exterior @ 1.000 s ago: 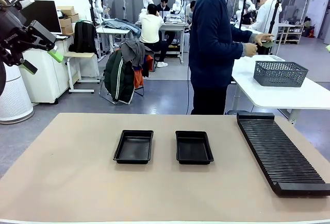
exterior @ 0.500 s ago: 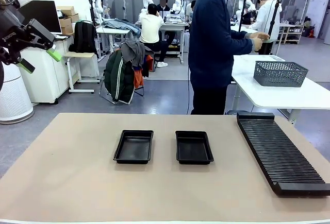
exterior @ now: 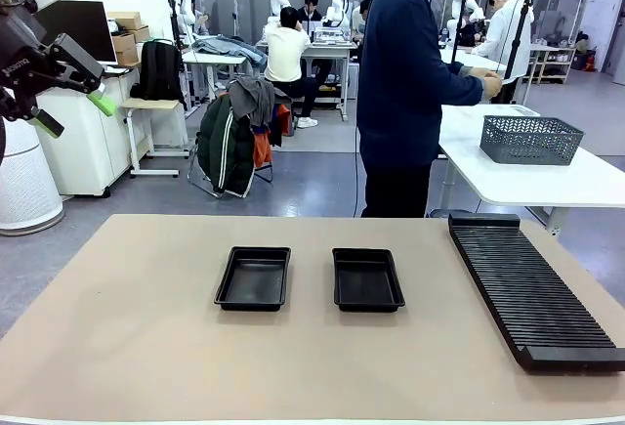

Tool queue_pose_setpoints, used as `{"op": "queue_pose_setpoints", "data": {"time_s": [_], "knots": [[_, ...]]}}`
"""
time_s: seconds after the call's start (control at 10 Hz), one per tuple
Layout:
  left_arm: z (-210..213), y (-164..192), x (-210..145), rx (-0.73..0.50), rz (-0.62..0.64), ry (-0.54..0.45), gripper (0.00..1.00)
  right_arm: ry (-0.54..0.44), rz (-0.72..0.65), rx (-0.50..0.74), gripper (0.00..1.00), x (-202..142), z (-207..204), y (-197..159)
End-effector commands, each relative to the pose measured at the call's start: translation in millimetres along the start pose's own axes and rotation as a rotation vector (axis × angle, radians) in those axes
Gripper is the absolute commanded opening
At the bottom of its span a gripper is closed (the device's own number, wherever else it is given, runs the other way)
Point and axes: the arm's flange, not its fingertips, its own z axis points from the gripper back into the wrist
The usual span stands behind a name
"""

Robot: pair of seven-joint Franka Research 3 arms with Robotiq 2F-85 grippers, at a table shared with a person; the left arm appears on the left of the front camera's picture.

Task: Inspect and transfer BCBs to ESD trays.
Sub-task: Pick up the Blank PCB from the PCB Rack and place it in the left ESD tray.

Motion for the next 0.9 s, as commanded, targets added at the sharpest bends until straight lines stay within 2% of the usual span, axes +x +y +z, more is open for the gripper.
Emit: {"op": "queue_pose_setpoints", "data": {"time_s": [0.0,0.7,0.8], "knots": [[4.7,-2.6,-0.9,0.038,0.027,0.036,1.00,-0.001,0.002,0.000,1.00,-0.8,-0.2,1.0],[12.3,-8.6,-0.6,0.072,0.029,0.061,1.00,-0.001,0.002,0.000,1.00,-0.8,-0.2,1.0],[9.3,-9.0,-0.4,0.040,-0.004,0.027,1.00,-0.001,0.002,0.000,1.00,-0.8,-0.2,1.0]]}}
